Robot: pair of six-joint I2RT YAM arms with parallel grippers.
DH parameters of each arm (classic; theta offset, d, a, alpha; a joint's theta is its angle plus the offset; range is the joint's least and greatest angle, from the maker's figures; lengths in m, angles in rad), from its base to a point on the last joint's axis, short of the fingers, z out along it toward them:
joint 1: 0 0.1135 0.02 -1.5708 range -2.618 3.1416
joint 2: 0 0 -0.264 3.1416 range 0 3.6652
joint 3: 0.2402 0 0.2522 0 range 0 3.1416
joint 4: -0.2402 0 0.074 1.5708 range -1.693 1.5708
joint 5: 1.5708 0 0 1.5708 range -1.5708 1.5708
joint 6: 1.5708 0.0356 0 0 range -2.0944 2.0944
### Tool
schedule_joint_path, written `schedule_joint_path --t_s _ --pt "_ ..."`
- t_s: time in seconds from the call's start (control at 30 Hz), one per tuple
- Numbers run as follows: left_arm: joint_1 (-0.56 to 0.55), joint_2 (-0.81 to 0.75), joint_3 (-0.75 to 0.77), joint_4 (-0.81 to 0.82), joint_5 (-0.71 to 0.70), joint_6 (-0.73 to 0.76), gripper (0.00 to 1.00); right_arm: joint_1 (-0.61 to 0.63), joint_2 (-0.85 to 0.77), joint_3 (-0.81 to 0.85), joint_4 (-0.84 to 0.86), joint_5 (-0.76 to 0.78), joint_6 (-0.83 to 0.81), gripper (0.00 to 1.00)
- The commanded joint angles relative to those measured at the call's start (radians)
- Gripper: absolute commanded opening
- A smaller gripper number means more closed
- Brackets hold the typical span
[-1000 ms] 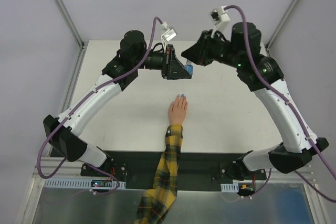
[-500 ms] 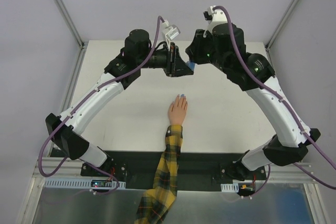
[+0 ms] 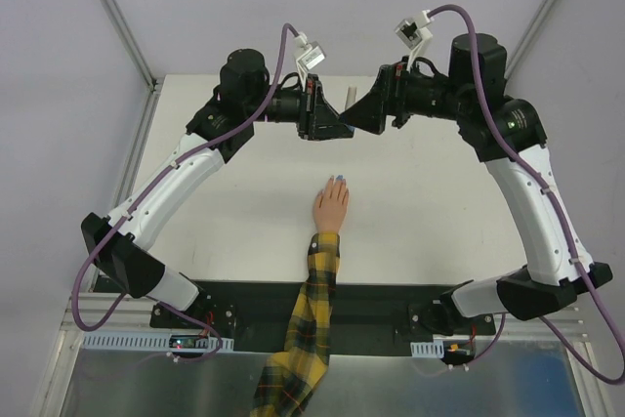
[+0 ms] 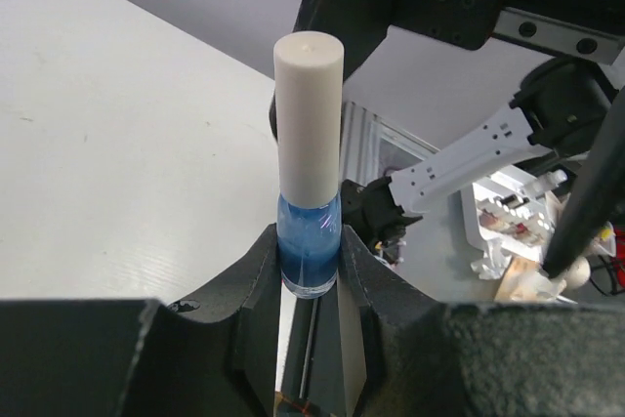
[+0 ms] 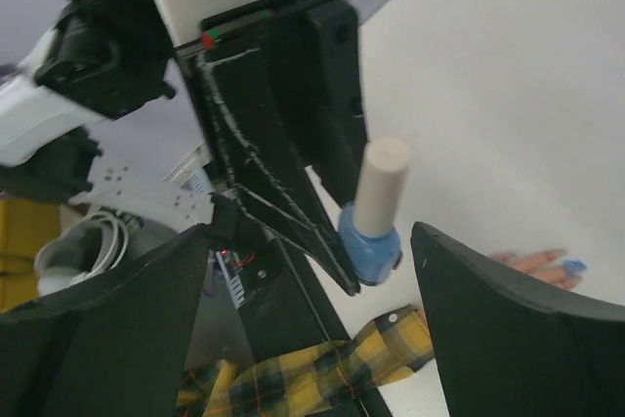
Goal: Paint the nails
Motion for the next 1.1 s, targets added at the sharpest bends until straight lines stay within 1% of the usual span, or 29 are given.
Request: schedule_joint_path --t_s 0.0,0.1,0.23,0.3,0.33,0.4,0.43,0.6,0.63,0.7,0.73,0.77,0.8,0.87,0.97,1.0,1.03,1.07 --pt "-0.003 -0.038 -0.003 0.123 0.135 -0.048 0.0 -0.02 -0.022 -0.05 0.183 -0.323 0.037 0.88" --pt "-0.003 -0.044 -0.025 0.192 0.183 -0.093 0.0 -0.043 -0.015 -0.076 0.243 -0.364 0.074 0.87" --pt "-0.003 -0.054 -0.052 0.243 0.214 -0.137 0.0 -0.054 0.001 -0.073 0.284 -0.412 0.099 0.76" --pt "-0.003 -0.058 -0.058 0.255 0.229 -0.145 0.0 -0.057 0.008 -0.072 0.291 -0.409 0.099 0.73" --pt "-0.003 -0.058 -0.062 0.257 0.23 -0.153 0.0 -0.057 0.009 -0.07 0.292 -0.407 0.1 0.68" --pt "-0.003 -0.058 -0.066 0.263 0.237 -0.157 0.0 -0.057 0.014 -0.064 0.292 -0.403 0.102 0.62" --pt "-0.003 -0.06 -0.068 0.268 0.24 -0.16 0.0 -0.058 0.02 -0.061 0.292 -0.404 0.105 0.58" --pt "-0.003 -0.066 -0.077 0.308 0.272 -0.186 0.0 -0.058 0.031 -0.066 0.291 -0.41 0.094 0.49" --pt "-0.003 -0.067 -0.081 0.332 0.283 -0.2 0.0 -0.06 0.031 -0.069 0.292 -0.412 0.089 0.43" --pt "-0.003 -0.071 -0.086 0.34 0.286 -0.205 0.0 -0.058 0.034 -0.072 0.292 -0.412 0.086 0.34" --pt "-0.001 -0.072 -0.086 0.34 0.284 -0.205 0.0 -0.06 0.034 -0.076 0.292 -0.415 0.085 0.24" --pt "0.0 -0.074 -0.086 0.337 0.277 -0.203 0.0 -0.06 0.029 -0.081 0.291 -0.413 0.085 0.19" --pt "0.002 -0.074 -0.088 0.334 0.266 -0.199 0.0 -0.06 0.025 -0.089 0.291 -0.41 0.085 0.1" --pt "0.017 -0.081 -0.088 0.317 0.203 -0.194 0.0 -0.055 0.002 -0.122 0.286 -0.387 0.082 0.01" --pt "0.038 -0.086 -0.078 0.266 0.084 -0.165 0.0 -0.038 -0.037 -0.194 0.263 -0.294 0.057 0.01" --pt "0.038 -0.086 -0.072 0.221 -0.043 -0.144 0.0 -0.026 -0.066 -0.217 0.251 -0.2 0.03 0.01" --pt "0.04 -0.09 -0.074 0.207 -0.103 -0.134 0.0 0.023 -0.077 -0.23 0.204 -0.123 0.008 0.01" --pt "0.039 -0.089 -0.074 0.2 -0.162 -0.13 0.0 0.063 -0.086 -0.225 0.164 -0.014 -0.024 0.01"
